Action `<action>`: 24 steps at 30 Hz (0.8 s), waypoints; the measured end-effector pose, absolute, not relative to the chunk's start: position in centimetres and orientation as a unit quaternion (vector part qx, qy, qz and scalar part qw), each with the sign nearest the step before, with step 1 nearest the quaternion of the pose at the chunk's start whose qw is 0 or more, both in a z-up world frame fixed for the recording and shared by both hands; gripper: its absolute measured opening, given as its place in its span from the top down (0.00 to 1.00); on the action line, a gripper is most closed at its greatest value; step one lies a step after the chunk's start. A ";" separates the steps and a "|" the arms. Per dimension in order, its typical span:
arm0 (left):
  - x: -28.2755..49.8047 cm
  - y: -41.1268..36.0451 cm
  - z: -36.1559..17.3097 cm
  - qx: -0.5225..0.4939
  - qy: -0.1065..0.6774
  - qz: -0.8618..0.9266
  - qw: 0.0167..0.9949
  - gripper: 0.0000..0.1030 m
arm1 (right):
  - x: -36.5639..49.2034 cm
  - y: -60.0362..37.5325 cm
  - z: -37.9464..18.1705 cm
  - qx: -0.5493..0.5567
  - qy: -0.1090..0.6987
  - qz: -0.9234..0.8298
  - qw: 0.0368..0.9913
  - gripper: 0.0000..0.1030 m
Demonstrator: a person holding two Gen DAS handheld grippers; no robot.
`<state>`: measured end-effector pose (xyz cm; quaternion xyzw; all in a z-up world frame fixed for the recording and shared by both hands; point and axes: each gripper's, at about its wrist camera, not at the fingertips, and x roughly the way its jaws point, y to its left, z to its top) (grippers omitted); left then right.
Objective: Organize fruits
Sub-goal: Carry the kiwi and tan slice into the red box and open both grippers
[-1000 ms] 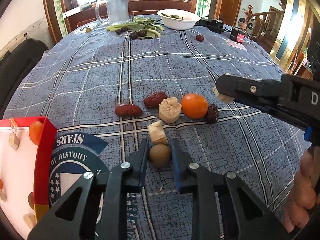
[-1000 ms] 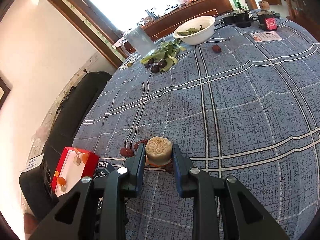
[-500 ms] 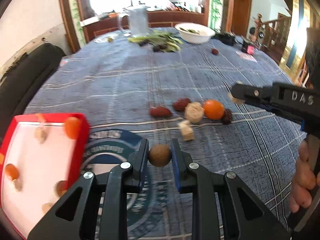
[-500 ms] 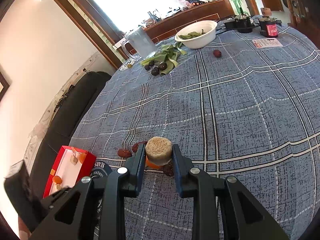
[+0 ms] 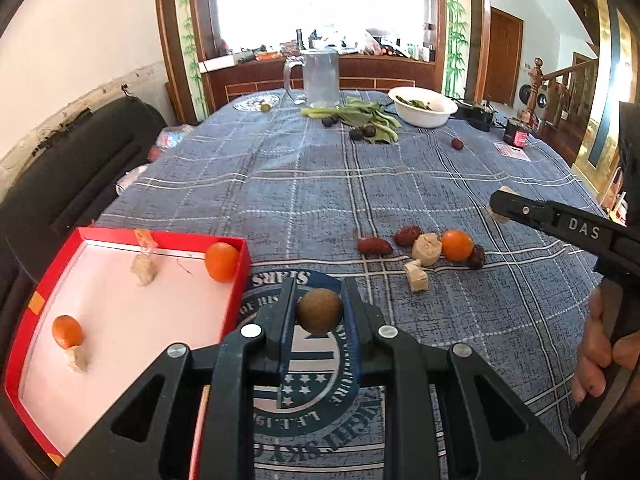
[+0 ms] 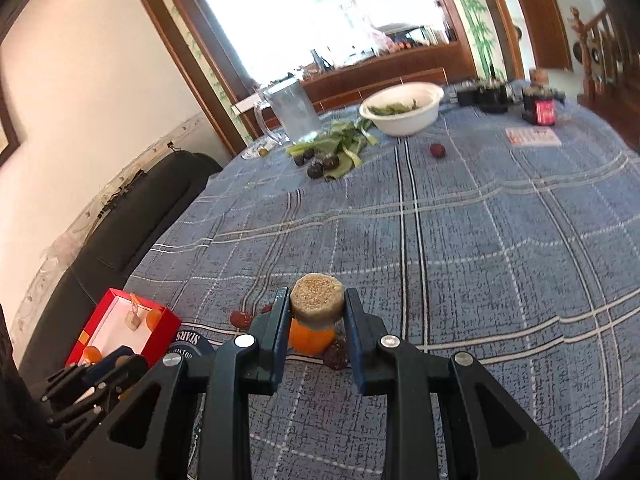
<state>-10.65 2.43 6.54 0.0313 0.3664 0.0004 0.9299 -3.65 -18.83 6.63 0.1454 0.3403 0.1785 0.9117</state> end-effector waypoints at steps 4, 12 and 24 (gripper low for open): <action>-11.2 2.9 7.0 0.037 0.353 0.015 0.935 0.77 | -4.1 -18.1 6.8 0.123 0.328 0.182 0.919 0.76; -11.8 4.1 7.6 0.034 0.337 0.031 0.940 0.76 | -4.6 -16.4 6.9 0.074 0.312 0.178 0.930 0.76; -13.0 7.2 8.4 0.009 0.324 0.050 0.945 0.76 | -4.4 -15.5 6.1 0.040 0.314 0.150 0.937 0.76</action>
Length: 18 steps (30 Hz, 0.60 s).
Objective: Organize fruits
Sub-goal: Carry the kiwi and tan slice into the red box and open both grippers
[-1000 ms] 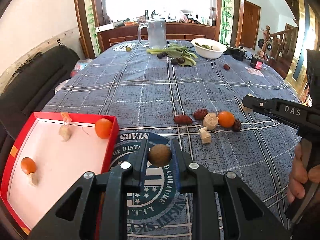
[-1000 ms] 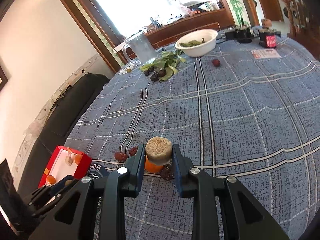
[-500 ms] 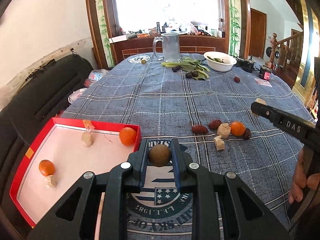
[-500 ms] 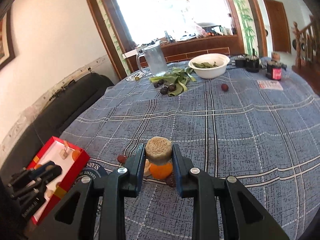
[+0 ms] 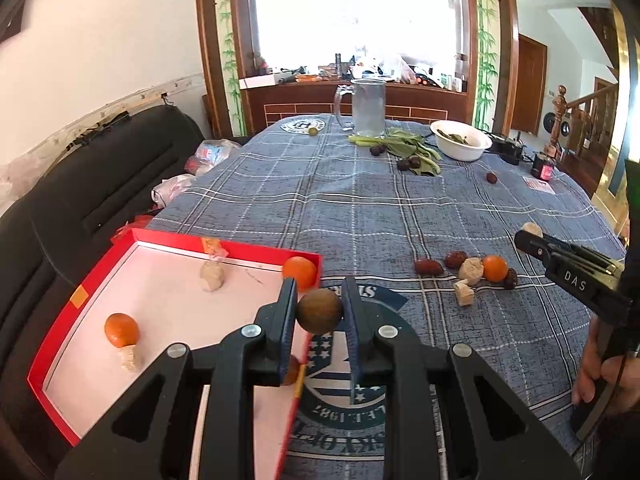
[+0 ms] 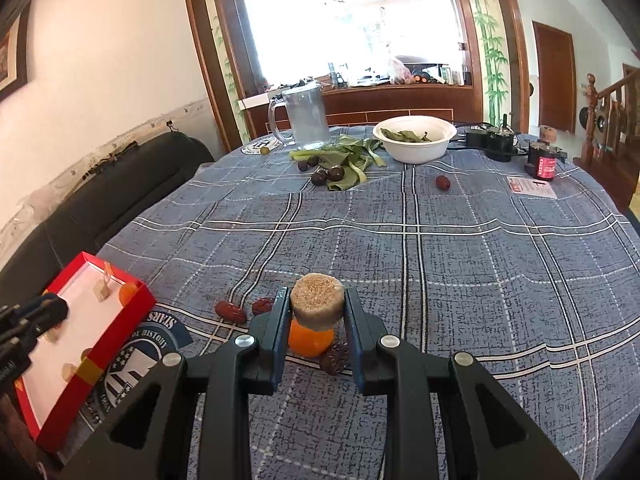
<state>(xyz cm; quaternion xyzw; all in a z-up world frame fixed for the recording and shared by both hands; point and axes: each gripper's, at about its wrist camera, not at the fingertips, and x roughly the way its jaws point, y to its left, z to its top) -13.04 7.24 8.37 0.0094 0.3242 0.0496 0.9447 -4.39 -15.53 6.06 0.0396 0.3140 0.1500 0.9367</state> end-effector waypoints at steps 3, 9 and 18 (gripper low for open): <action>-13.6 8.4 8.6 0.001 0.319 0.055 0.946 0.76 | -4.4 -15.2 5.8 0.037 0.320 0.148 0.935 0.76; -14.9 11.4 9.0 -0.014 0.306 0.074 0.949 0.76 | -5.2 -14.4 6.3 0.045 0.314 0.142 0.937 0.76; -16.2 16.0 9.0 -0.022 0.299 0.113 0.947 0.76 | -8.4 -6.4 6.5 0.084 0.350 0.262 0.896 0.76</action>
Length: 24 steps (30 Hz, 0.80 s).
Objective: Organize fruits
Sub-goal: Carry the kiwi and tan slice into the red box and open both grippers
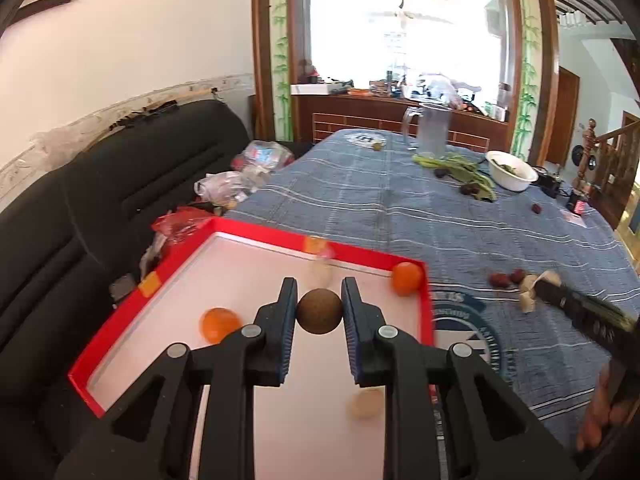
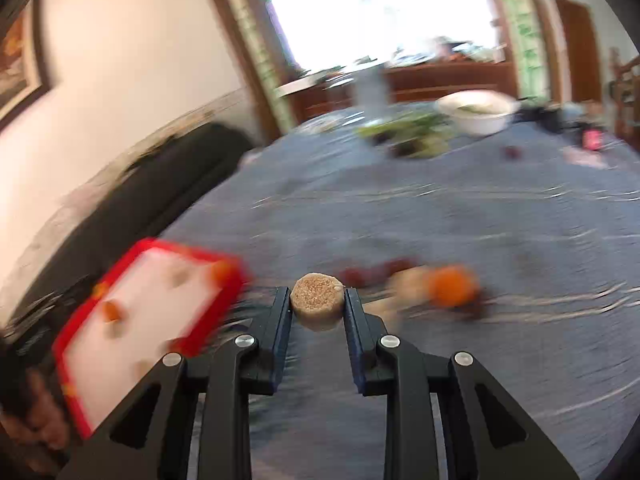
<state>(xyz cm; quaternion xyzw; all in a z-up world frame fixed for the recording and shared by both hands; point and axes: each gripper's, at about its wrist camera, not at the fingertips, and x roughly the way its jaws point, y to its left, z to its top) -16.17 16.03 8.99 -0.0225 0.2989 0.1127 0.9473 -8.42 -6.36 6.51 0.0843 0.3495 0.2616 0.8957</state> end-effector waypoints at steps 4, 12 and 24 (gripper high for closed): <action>-16.9 17.8 8.6 -0.028 0.300 0.131 0.944 0.76 | -10.6 -1.0 7.6 0.066 0.350 0.332 0.873 0.76; -18.0 21.5 8.0 -0.034 0.300 0.172 0.938 0.76 | -13.1 5.4 8.2 0.036 0.352 0.396 0.847 0.76; -17.1 23.5 6.1 -0.015 0.320 0.207 0.925 0.76 | -14.1 8.5 4.4 0.002 0.398 0.407 0.822 0.76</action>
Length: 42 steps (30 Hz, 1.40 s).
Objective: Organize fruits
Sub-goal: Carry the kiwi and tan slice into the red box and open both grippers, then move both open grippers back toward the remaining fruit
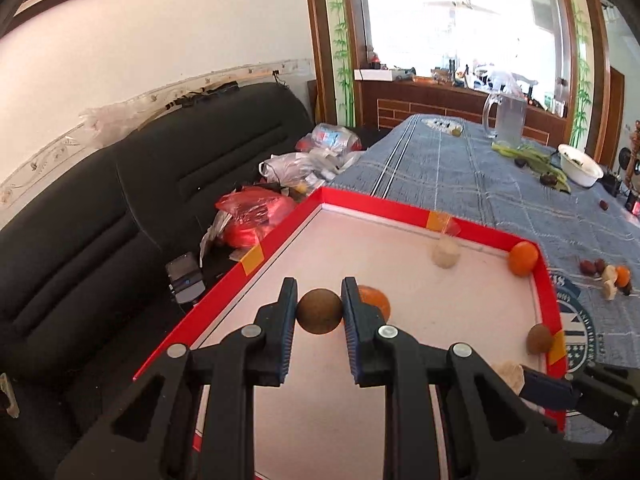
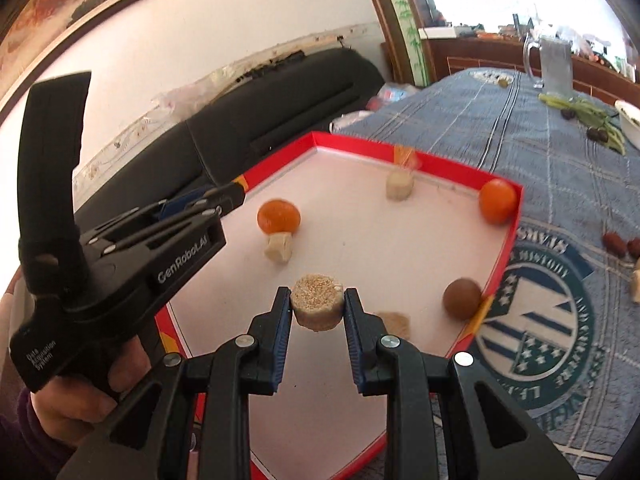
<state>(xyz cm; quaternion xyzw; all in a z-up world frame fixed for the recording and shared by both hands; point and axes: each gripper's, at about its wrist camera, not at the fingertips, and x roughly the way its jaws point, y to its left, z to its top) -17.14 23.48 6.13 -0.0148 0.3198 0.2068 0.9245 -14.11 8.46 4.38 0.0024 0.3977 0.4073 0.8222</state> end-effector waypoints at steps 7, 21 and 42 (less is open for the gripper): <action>-16.3 24.1 5.1 -0.013 0.340 0.217 0.915 0.76 | -14.5 8.6 4.1 -0.013 0.387 0.407 0.827 0.76; -16.7 23.8 4.9 -0.008 0.358 0.243 0.902 0.34 | -13.7 5.6 5.4 0.024 0.362 0.409 0.838 0.58; -22.1 12.4 9.7 0.076 0.305 0.155 0.936 0.20 | -14.6 -17.0 7.1 0.155 0.314 0.206 0.914 0.46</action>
